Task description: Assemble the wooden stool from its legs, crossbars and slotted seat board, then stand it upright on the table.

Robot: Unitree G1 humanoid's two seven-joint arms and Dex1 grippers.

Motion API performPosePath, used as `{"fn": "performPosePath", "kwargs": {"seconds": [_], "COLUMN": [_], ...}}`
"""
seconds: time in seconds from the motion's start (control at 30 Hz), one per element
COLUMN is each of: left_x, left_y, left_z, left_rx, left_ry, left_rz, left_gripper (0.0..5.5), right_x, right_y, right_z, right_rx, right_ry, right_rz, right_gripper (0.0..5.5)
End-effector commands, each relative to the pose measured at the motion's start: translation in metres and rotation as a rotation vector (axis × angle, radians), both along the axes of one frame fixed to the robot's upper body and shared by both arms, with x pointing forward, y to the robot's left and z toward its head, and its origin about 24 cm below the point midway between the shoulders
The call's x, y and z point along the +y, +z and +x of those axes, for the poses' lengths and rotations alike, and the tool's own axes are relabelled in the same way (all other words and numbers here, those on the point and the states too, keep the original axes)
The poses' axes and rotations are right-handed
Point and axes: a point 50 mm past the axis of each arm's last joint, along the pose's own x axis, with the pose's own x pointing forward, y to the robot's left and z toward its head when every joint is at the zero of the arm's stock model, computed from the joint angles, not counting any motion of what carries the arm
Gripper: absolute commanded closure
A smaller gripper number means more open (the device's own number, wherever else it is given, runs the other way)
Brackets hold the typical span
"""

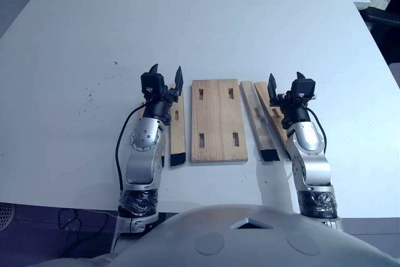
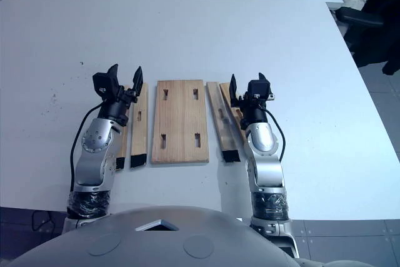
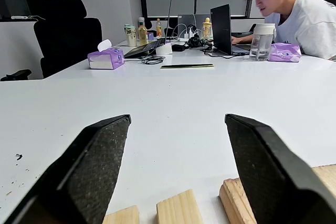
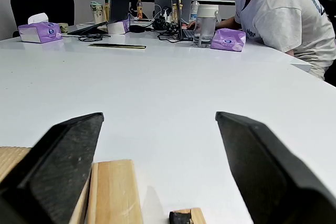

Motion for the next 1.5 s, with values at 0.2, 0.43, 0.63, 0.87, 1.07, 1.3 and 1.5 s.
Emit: {"fn": "performPosePath", "kwargs": {"seconds": [0.2,0.43,0.63,0.87,1.07,1.3,1.5], "left_x": [0.001,0.007,0.011,0.015,0.011,0.01,0.014], "left_y": [-0.002,-0.004,-0.007,-0.008,-0.008,-0.008,-0.009], "left_z": [0.0,0.0,0.003,0.004,0.004,0.003,0.002], "left_rx": [0.013,0.022,0.033,0.039,0.037,0.037,0.049], "left_ry": [0.012,0.035,0.057,0.06,0.048,0.047,0.057], "left_rz": [0.004,0.013,0.017,0.025,0.016,0.007,0.018], "left_gripper": [2.17,2.17,2.17,2.17,2.17,2.17,2.17], "right_x": [0.003,0.004,0.005,0.005,0.007,0.008,0.007], "right_y": [-0.001,-0.002,-0.003,-0.006,-0.006,-0.004,-0.003], "right_z": [0.0,0.002,0.004,0.005,0.006,0.006,0.006], "right_rx": [0.008,0.01,0.012,0.022,0.024,0.009,0.007], "right_ry": [0.016,0.02,0.031,0.023,0.038,0.068,0.063], "right_rz": [-0.015,-0.02,-0.027,-0.025,-0.024,-0.02,-0.016], "right_gripper": [1.56,1.56,1.56,1.56,1.56,1.56,1.56]}}
